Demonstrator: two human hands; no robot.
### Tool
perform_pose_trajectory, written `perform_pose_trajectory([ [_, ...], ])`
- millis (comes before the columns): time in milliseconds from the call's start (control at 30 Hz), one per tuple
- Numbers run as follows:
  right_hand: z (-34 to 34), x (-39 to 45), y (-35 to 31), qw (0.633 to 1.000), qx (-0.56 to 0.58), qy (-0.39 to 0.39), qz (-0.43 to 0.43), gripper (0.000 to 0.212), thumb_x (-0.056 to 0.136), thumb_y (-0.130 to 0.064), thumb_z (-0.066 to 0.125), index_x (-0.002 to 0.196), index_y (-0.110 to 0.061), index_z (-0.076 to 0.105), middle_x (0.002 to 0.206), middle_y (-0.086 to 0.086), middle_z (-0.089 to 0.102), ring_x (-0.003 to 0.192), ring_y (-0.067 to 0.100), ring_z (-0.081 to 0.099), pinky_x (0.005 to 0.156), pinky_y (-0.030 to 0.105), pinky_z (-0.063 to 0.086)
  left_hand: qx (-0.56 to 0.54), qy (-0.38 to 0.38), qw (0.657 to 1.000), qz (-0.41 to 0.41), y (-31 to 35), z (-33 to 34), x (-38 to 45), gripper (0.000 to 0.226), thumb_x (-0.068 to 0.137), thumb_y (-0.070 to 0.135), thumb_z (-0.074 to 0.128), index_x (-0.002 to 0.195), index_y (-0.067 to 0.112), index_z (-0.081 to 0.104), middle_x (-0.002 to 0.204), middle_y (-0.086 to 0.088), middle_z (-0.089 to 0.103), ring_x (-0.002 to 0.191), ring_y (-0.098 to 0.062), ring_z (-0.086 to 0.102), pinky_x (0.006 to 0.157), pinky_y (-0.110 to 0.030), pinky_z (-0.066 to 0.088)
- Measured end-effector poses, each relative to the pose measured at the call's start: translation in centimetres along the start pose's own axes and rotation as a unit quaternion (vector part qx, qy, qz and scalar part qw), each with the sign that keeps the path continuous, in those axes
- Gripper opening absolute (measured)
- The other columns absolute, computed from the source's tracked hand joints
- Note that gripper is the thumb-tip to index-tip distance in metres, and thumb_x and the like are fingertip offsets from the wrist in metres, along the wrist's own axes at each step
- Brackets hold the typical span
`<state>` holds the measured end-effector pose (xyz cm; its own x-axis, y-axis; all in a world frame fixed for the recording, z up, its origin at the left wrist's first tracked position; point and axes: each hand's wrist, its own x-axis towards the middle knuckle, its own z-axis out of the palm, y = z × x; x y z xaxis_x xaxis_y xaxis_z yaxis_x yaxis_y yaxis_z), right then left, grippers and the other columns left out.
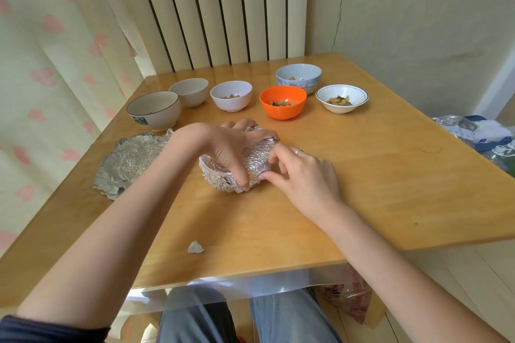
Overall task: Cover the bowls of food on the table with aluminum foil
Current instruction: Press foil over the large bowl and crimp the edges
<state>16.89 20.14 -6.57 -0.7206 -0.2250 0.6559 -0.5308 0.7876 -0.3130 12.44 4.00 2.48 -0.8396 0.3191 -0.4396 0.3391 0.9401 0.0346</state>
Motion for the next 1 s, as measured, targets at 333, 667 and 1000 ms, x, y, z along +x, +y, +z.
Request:
perform_pose_trajectory([
  [333, -1.9, 5.1, 1.4, 0.970, 0.100, -0.204, 0.082, 0.062, 0.047, -0.049, 0.088, 0.083, -0.024, 0.044, 0.068, -0.011, 0.053, 0.061, 0.002, 0.047, 0.054, 0.027, 0.033, 0.019, -0.004, 1.000, -0.008, -0.3, 0.0, 0.5, 0.116, 0.061, 0.041, 0.087, 0.145, 0.055, 0.008, 0.155, 0.015, 0.001, 0.146, -0.025, 0.003, 0.113, -0.055, 0.028],
  [667, -0.6, 3.3, 2.4, 0.957, 0.201, -0.186, 0.100, 0.051, 0.054, -0.050, 0.084, 0.072, -0.023, 0.044, 0.053, -0.016, 0.043, 0.054, 0.005, 0.038, 0.057, 0.031, 0.034, 0.021, 0.002, 1.000, -0.013, 0.3, -0.1, 0.2, 0.112, 0.064, 0.037, 0.086, 0.145, 0.052, 0.010, 0.154, 0.009, 0.006, 0.142, -0.026, 0.011, 0.108, -0.048, 0.034],
  [1000, 0.2, 3.2, 2.0, 0.977, 0.113, -0.139, 0.114, 0.037, 0.075, -0.045, 0.072, 0.073, -0.024, 0.042, 0.061, -0.007, 0.045, 0.060, 0.009, 0.045, 0.056, 0.031, 0.034, -0.020, 0.011, 0.991, -0.135, 0.5, -0.1, 0.7, 0.111, 0.062, 0.062, 0.078, 0.148, 0.047, 0.009, 0.145, -0.005, 0.019, 0.132, -0.039, 0.035, 0.090, -0.045, 0.042],
])
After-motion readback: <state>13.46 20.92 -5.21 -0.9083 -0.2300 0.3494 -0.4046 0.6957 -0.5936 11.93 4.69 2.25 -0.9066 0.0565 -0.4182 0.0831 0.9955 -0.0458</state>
